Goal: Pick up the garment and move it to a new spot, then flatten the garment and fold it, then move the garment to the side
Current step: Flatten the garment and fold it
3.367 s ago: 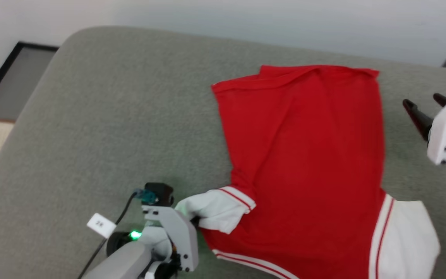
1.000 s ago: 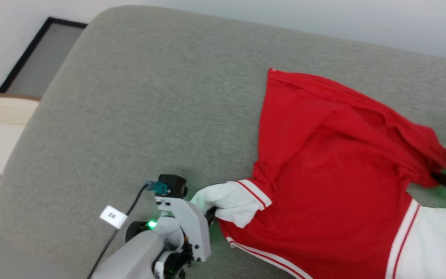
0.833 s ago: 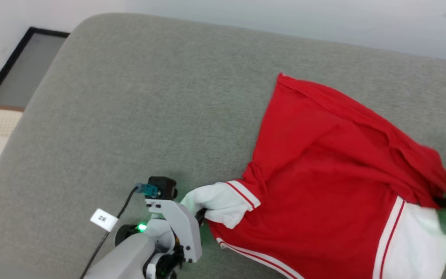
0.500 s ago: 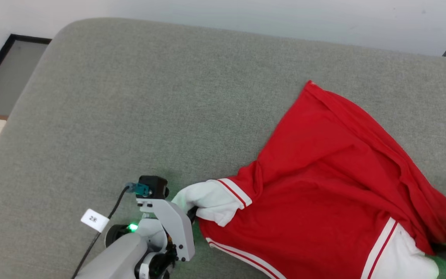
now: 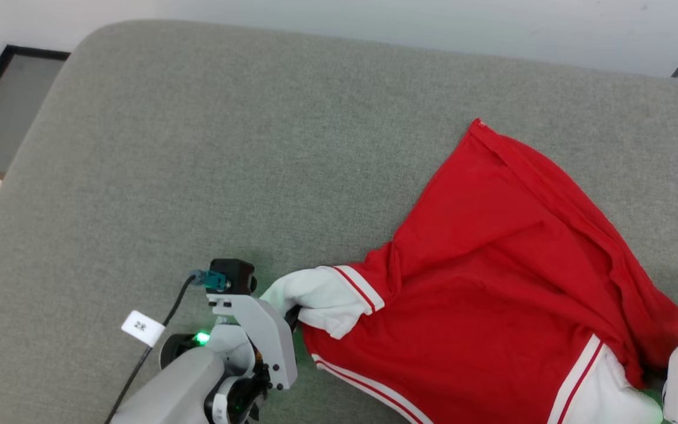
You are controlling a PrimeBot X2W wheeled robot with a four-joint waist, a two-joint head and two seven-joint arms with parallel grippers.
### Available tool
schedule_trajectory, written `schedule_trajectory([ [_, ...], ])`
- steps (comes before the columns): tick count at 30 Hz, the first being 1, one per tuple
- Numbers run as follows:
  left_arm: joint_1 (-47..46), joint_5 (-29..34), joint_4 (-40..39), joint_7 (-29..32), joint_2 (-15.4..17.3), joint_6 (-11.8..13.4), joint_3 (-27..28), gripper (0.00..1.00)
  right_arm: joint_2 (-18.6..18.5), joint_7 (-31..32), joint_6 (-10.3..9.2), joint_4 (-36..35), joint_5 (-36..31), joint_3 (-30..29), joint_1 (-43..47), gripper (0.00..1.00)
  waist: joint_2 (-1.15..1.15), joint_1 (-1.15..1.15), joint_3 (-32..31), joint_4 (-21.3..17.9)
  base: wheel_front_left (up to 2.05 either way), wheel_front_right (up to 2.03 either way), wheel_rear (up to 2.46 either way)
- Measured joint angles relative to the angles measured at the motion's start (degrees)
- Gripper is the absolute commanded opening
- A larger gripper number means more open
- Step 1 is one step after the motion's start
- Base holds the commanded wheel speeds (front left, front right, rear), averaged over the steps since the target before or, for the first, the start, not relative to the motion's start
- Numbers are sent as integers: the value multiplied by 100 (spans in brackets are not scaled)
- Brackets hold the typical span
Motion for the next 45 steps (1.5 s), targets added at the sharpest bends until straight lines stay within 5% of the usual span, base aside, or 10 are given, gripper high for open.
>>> schedule_trajectory([
  [7,107,-30,27,-5,31,44,2,0,-108,160,-1,-170,-31,22,-53,100,0,0,-242,-57,0,0,0],
  [16,330,-87,-56,1,112,136,-5,0,-77,813,-27,-1749,107,-579,464,100,0,0,-578,-170,0,0,0],
  [23,322,-63,-151,71,56,145,-91,0,-455,-606,-27,-2401,380,-156,-30,100,0,0,-610,-46,0,0,0],
  [30,94,14,-57,97,-207,91,-216,0,-1190,-2543,-29,-1547,519,1094,-913,100,0,0,-495,290,0,0,0],
  [34,-75,56,60,101,-441,-14,-288,0,-1559,-3054,-29,-664,593,1727,-1612,100,0,0,-404,544,0,0,0],
  [39,-316,110,269,42,-782,-169,-389,0,-1946,-2749,-29,524,834,2565,-2630,100,0,0,-267,900,0,0,0],
  [45,-528,157,544,-64,-1162,-392,-476,0,-2184,-1659,-27,1675,1302,3531,-3846,100,0,0,-70,1330,0,0,0],
])
